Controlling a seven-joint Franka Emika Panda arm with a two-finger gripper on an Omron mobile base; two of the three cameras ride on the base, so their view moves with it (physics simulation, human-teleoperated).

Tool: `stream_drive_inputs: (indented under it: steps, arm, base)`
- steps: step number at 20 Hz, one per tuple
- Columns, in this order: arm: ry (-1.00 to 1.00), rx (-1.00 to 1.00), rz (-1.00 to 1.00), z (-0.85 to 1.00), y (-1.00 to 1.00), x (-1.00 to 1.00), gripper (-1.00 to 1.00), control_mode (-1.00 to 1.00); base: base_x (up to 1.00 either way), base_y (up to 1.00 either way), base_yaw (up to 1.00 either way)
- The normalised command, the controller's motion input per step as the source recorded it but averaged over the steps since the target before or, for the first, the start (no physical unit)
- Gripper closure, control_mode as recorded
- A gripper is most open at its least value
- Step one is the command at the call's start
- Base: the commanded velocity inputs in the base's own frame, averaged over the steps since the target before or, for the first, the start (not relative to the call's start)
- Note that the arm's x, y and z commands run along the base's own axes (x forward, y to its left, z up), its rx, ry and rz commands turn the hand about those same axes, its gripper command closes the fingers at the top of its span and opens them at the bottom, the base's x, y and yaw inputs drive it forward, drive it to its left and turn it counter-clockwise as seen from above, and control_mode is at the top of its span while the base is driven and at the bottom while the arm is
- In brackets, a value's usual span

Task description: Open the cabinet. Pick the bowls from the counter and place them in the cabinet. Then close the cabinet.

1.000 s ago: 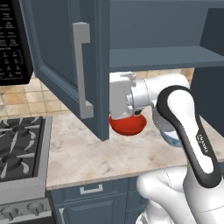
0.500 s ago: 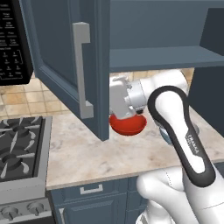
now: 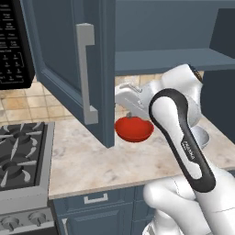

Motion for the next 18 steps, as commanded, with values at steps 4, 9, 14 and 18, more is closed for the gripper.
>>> stream_drive_inputs:
  steps: [4, 9, 14, 18]
  arm:
    - [0.0, -0.32, -0.05, -0.25, -0.4, 0.56, -1.0, -1.0]
    - [0.0, -0.35, 0.0, -0.22, -0.34, 0.45, -1.0, -1.0]
    - [0.0, -0.36, 0.0, -0.3, -0.2, 0.33, -1.0, -1.0]
    - [-0.03, -0.32, 0.0, -0.41, -0.15, 0.26, -1.0, -1.0]
  base:
    - [0.0, 0.0, 0.0]
    - [0.0, 0.0, 0.0]
    - [0.0, 0.0, 0.0]
    - [0.0, 0.0, 0.0]
